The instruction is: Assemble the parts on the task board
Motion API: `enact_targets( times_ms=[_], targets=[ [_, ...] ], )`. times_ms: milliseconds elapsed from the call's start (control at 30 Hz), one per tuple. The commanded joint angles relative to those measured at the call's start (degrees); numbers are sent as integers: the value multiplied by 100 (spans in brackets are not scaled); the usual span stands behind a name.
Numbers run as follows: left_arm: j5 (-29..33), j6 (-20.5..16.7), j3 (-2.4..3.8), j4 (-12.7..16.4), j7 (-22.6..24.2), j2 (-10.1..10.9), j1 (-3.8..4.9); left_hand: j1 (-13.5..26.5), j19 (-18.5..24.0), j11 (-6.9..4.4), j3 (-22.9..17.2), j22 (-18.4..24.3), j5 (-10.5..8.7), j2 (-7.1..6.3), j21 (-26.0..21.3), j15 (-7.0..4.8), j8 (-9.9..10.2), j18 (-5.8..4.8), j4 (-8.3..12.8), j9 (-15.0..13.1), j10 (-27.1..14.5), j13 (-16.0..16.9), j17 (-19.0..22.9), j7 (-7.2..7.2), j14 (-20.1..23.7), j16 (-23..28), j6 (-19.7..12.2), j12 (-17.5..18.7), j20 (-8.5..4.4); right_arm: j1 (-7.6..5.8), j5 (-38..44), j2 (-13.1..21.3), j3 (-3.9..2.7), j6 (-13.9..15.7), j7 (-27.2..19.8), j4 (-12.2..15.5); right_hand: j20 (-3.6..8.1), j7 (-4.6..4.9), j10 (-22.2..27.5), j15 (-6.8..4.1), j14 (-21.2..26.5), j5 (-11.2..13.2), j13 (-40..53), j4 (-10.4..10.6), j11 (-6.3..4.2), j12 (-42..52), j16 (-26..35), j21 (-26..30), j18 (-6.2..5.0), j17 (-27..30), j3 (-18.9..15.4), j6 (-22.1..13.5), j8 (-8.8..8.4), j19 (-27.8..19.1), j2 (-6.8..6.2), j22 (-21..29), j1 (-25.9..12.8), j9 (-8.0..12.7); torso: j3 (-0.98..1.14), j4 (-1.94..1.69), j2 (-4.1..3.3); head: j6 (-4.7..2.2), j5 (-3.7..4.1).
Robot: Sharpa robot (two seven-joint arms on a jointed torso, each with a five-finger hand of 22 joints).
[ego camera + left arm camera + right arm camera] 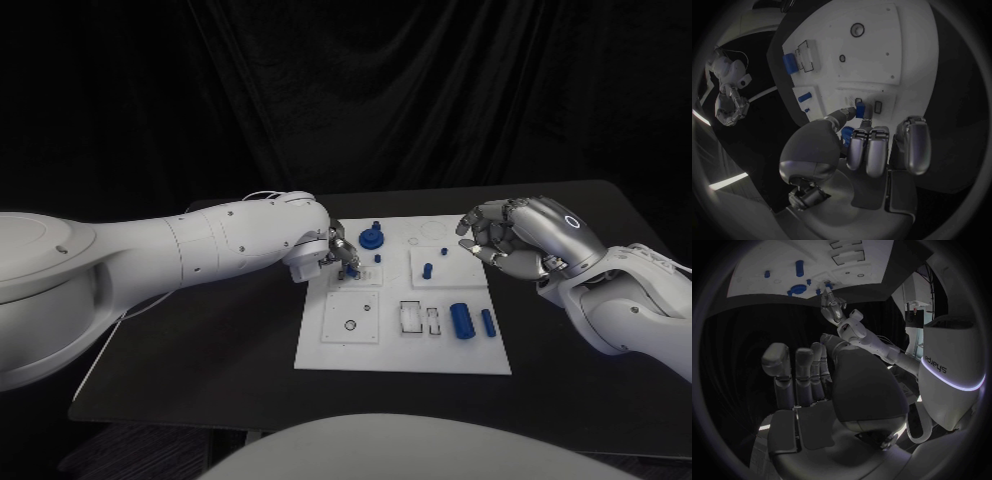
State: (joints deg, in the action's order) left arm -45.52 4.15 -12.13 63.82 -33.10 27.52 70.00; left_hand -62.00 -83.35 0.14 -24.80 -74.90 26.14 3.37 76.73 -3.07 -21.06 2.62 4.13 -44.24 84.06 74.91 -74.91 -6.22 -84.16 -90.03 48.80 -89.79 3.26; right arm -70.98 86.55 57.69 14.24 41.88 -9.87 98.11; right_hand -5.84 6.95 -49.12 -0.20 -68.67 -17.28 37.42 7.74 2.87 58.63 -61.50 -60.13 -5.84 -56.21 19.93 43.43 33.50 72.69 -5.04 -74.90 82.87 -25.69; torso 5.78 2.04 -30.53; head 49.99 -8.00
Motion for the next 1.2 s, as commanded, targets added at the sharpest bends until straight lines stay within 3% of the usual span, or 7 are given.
enact_targets(
  times_ms=[33, 600, 800, 1200],
  targets=[
    [9, -21, 6, -8, 118, -26, -18, 6, 30, -31, -294, -1028, 36, -23, -15, -38, 21, 66, 253, -7, 594, 1509, -1509, 186, -584, 3, 203, -21, -28, 3, 9, 2, -4, -35, 112, 0, -16, 11, -22, -12, -47, -20, 8, 35, 14, 19, 30, 30, -55, 4, 10, 46, 39, 10, 40, -653, 24, -9, -3, -2, 2, 1, -6],
    [9, 34, 6, -40, 128, -59, -83, 56, 34, -44, -357, -1007, -192, -57, -78, -51, 83, 73, 165, -9, 594, 1509, -1509, 201, -584, 3, 236, -21, -41, 4, 9, -9, -4, -72, 138, -6, -16, 10, -25, -11, -51, -20, 9, 43, 15, 22, 30, 31, -54, 5, 5, 63, 44, 14, 41, -653, 24, -10, -1, 1, -13, 1, -22],
    [9, 34, 6, -5, 134, -54, -103, 60, 34, -49, -363, -999, -384, -62, -106, -56, 110, 76, 119, -17, 594, 1509, -1509, 209, -584, 3, 247, -21, -45, 5, 9, -20, -4, -91, 144, -12, -16, 9, -27, -11, -54, -18, 9, 47, 15, 23, 30, 30, -54, 5, 2, 73, 46, 17, 42, -653, 24, -10, 1, 2, -21, 1, -27],
    [8, 26, 6, 12, 146, -66, -123, 50, 40, -51, -376, -992, -423, -45, -128, -57, 119, 80, 105, -19, 594, 1509, -1509, 211, -584, 3, 247, -21, -47, 10, 9, -31, -4, -120, 172, -36, -16, 9, -27, -11, -54, -18, 9, 47, 15, 23, 30, 30, -54, 5, 2, 73, 46, 17, 42, -653, 24, -10, 2, -3, -15, 1, -34]
  ],
)
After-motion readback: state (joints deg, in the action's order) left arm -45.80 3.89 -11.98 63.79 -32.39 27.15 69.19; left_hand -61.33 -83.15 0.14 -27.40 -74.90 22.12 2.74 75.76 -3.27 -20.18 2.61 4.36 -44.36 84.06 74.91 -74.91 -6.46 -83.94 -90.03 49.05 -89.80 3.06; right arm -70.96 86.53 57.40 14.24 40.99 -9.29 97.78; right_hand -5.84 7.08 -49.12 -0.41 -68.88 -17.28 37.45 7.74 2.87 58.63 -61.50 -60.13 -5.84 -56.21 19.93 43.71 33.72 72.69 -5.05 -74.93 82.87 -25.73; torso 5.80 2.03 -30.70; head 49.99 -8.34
